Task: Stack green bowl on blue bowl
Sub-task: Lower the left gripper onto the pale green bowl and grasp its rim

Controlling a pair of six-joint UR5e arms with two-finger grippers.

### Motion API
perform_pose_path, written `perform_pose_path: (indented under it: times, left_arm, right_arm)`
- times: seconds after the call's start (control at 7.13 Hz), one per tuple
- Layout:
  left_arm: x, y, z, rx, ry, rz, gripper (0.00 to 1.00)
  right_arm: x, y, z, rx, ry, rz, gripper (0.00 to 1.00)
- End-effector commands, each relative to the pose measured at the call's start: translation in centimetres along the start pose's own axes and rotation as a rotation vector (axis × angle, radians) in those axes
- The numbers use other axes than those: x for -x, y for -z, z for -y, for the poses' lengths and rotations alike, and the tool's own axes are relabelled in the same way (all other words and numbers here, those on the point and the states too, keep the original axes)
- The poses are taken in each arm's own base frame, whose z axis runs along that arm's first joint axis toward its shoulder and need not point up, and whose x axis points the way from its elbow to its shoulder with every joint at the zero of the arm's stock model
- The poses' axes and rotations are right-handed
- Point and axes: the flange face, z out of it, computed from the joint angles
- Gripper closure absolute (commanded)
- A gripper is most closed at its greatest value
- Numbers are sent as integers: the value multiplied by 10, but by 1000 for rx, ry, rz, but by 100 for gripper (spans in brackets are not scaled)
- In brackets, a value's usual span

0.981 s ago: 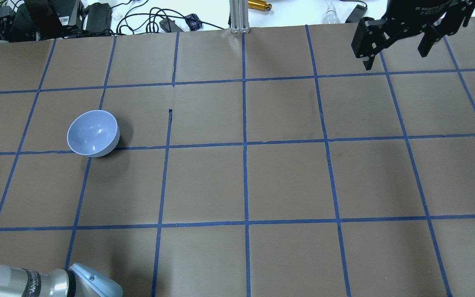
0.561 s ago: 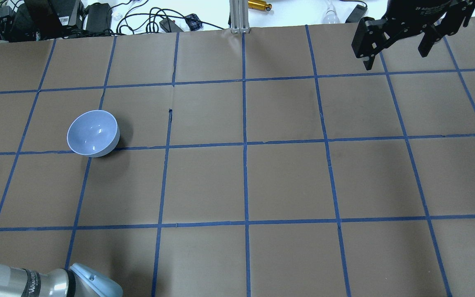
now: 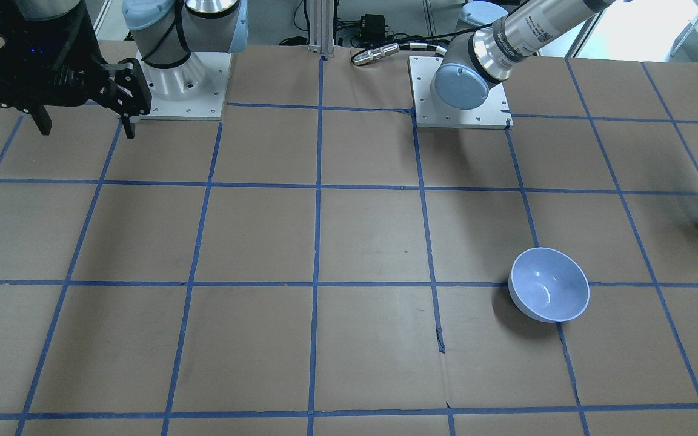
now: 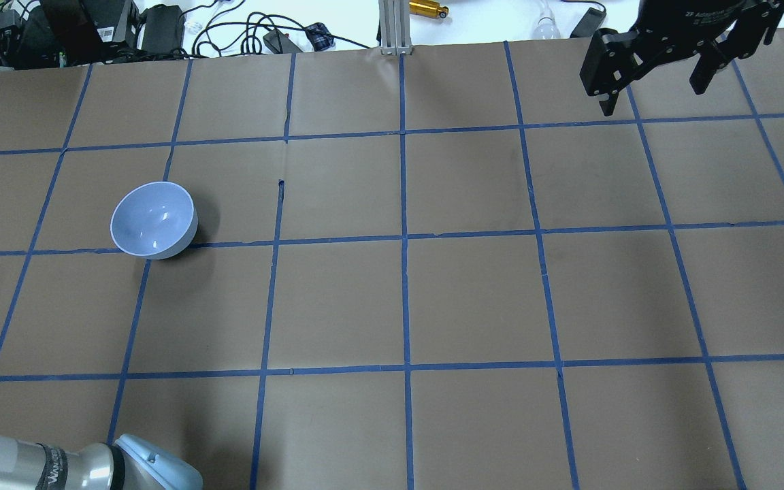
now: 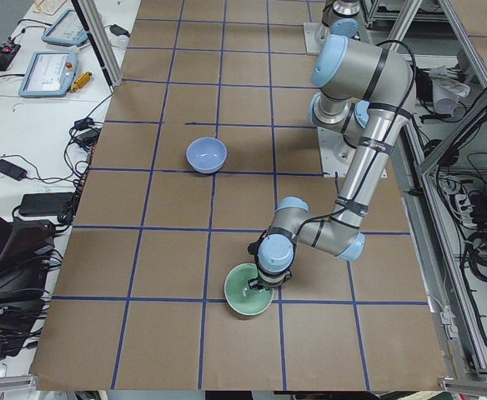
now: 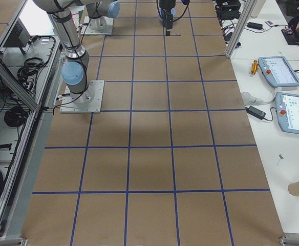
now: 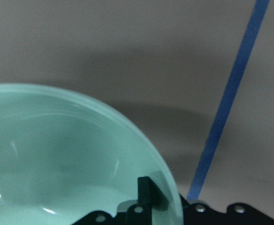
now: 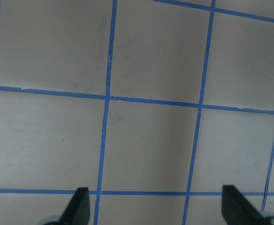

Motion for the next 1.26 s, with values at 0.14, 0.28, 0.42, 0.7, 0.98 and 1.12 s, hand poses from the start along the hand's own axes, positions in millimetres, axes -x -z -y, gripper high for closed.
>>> perform_pose_path:
  times: [0.14,0.28,0.42,0.7,0.98,1.12]
  left_arm:
    - [-1,4,0,5,0,2,100]
    - [-1,4,1,5,2,2,100]
    - [-1,4,1,5,2,2,100]
    - [-1,5,1,6,2,3,100]
    - [-2,9,1,12,2,5,100]
    - [-2,18,2,36,6,-14,100]
  right_arm:
    - [-1,0,0,0,-1,0,0]
    - [0,0,0,0,0,0,0]
    - [0,0,0,0,0,0,0]
    - [0,0,0,0,0,0,0]
    - [0,0,0,0,0,0,0]
    - [0,0,0,0,0,0,0]
